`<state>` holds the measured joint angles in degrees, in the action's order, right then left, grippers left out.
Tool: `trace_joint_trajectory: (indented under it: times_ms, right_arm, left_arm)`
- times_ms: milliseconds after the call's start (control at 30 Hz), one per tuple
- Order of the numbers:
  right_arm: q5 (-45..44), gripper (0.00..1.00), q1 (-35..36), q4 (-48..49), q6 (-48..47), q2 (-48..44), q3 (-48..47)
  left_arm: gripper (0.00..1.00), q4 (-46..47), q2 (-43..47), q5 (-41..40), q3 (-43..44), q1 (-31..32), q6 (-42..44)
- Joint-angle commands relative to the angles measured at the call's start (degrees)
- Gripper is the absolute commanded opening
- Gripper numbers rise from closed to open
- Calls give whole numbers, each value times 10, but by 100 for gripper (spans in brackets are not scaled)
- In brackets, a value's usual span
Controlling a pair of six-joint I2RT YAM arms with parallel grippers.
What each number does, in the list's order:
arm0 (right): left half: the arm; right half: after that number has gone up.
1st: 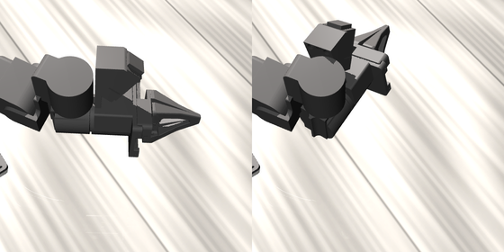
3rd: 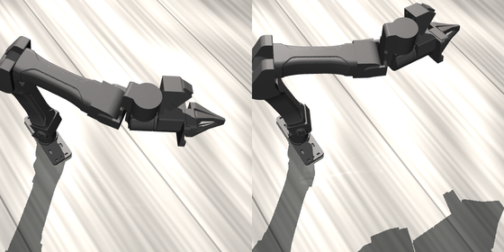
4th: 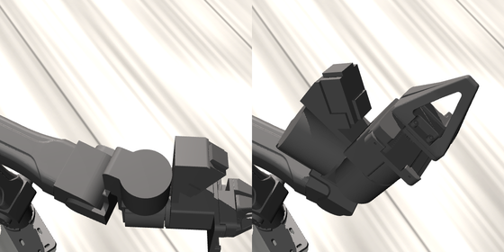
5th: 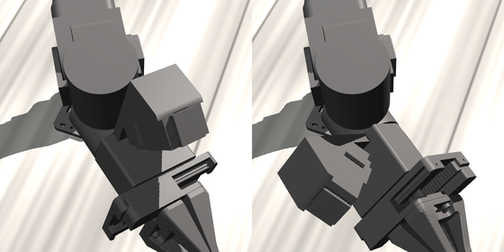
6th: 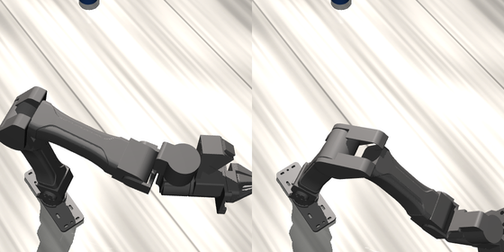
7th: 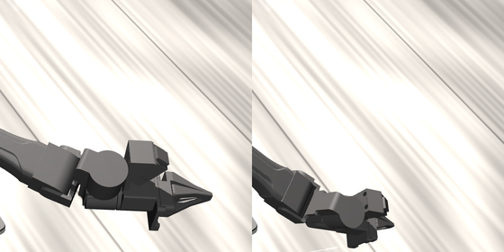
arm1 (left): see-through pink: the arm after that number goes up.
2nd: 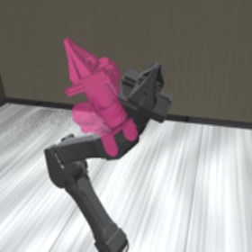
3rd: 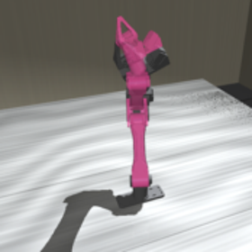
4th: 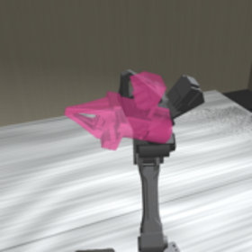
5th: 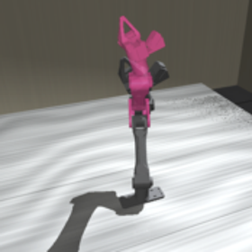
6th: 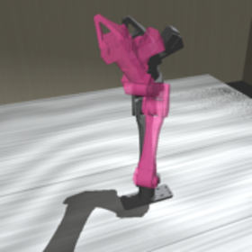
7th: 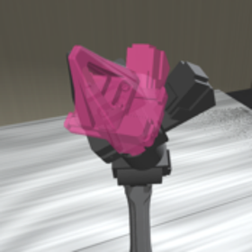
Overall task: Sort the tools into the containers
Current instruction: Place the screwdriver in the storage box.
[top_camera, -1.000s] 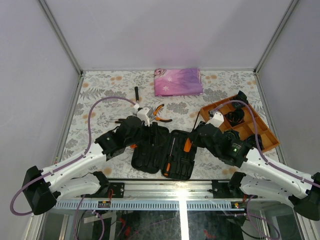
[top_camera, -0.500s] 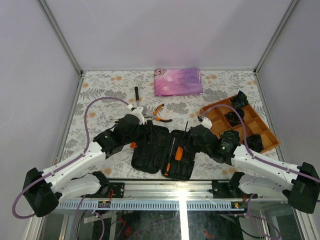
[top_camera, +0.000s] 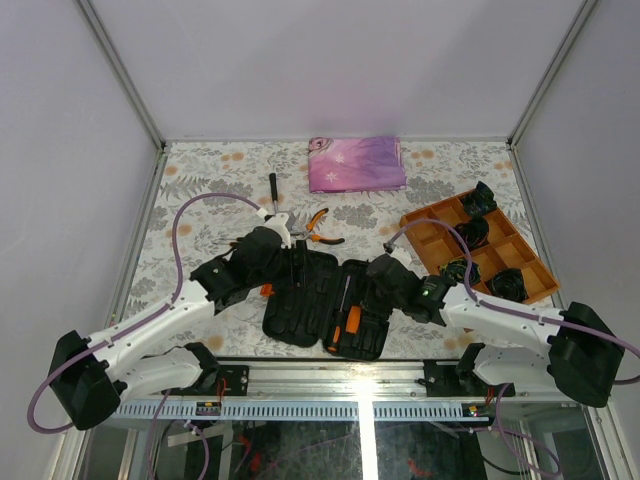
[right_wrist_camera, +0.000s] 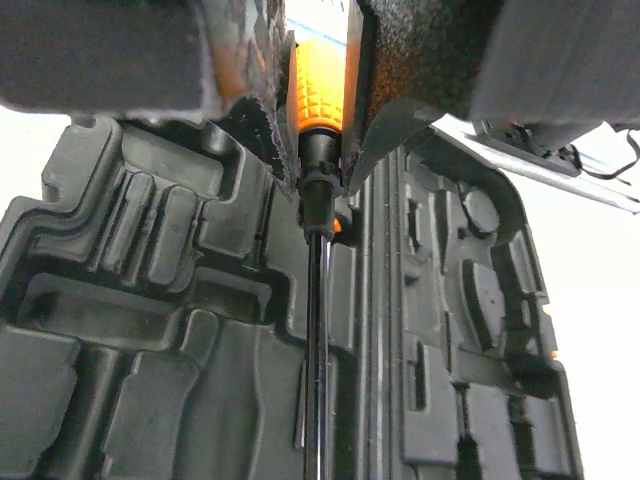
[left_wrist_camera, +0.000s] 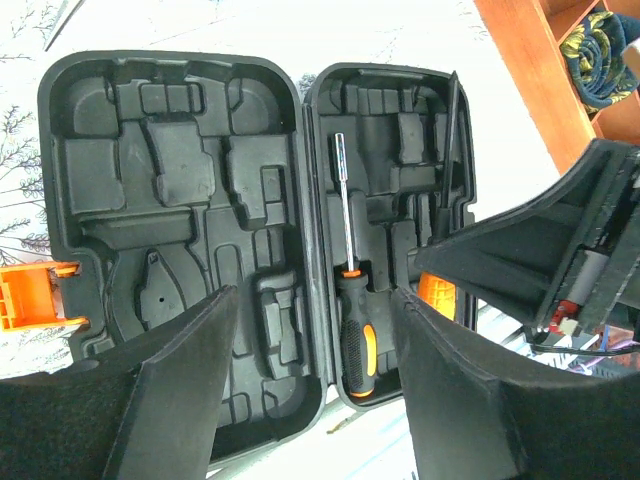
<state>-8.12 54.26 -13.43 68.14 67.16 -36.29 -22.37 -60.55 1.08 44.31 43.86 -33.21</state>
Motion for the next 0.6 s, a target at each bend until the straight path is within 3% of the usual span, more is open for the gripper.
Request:
trace_joint_trajectory:
  times_ms: [0,167,233,400,500,567]
  right_arm:
    - [26,3,1,15,-1,21,-24]
    - [-30,4,1,19,-44,-18,-24]
    - [-78,4,1,30,-104,-54,-28]
    - [-106,6,1,144,-372,-141,5]
    - [-46,3,1,242,-564,-191,53]
    - [50,0,1,284,-726,-218,78]
  left_arm:
    - [62,1,-6,-5,19,-2,7]
    - [61,-6,1,-7,20,-2,6]
    - [61,-7,5,-10,19,-2,5]
    - [61,-9,12,-15,17,-2,-2]
    - [62,-17,21,-23,15,-2,-4]
    - [62,-19,30,-29,13,-2,-7]
